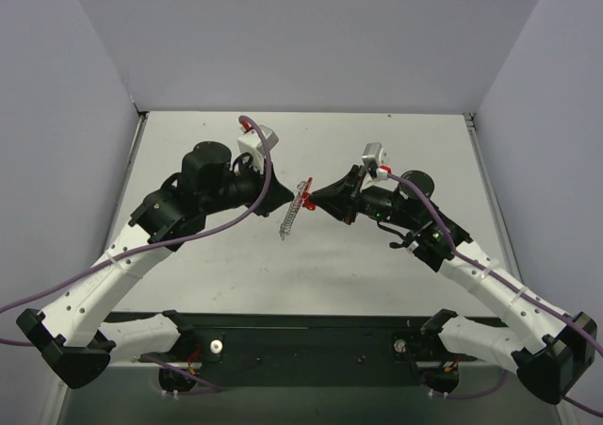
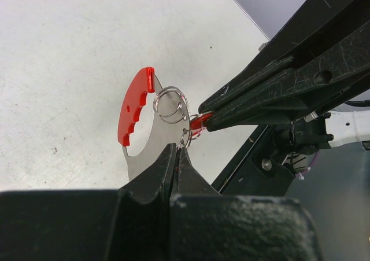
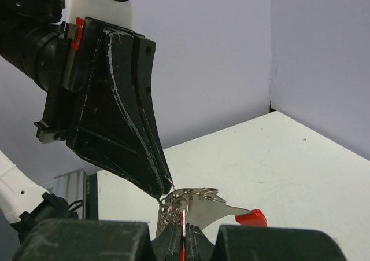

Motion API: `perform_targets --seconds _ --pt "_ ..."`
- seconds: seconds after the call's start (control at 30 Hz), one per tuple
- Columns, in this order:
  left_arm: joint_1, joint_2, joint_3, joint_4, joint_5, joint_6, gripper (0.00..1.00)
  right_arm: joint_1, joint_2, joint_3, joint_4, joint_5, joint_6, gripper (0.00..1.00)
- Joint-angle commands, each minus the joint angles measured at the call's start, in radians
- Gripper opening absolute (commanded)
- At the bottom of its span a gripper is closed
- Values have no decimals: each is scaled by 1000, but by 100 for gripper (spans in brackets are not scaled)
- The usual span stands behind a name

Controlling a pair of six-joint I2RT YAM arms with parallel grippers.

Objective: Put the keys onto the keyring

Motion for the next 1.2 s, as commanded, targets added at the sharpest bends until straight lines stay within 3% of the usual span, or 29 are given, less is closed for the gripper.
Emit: perform_targets --seconds 0.0,0.87,1.17 --pt "11 -37 18 -84 -78 52 0 -44 -24 27 72 33 -12 0" --pt "-29 -19 30 -129 -106 95 0 -50 -37 21 75 31 -14 0" --pt "-49 -13 53 -179 -186 119 0 -50 -37 16 79 31 -14 0"
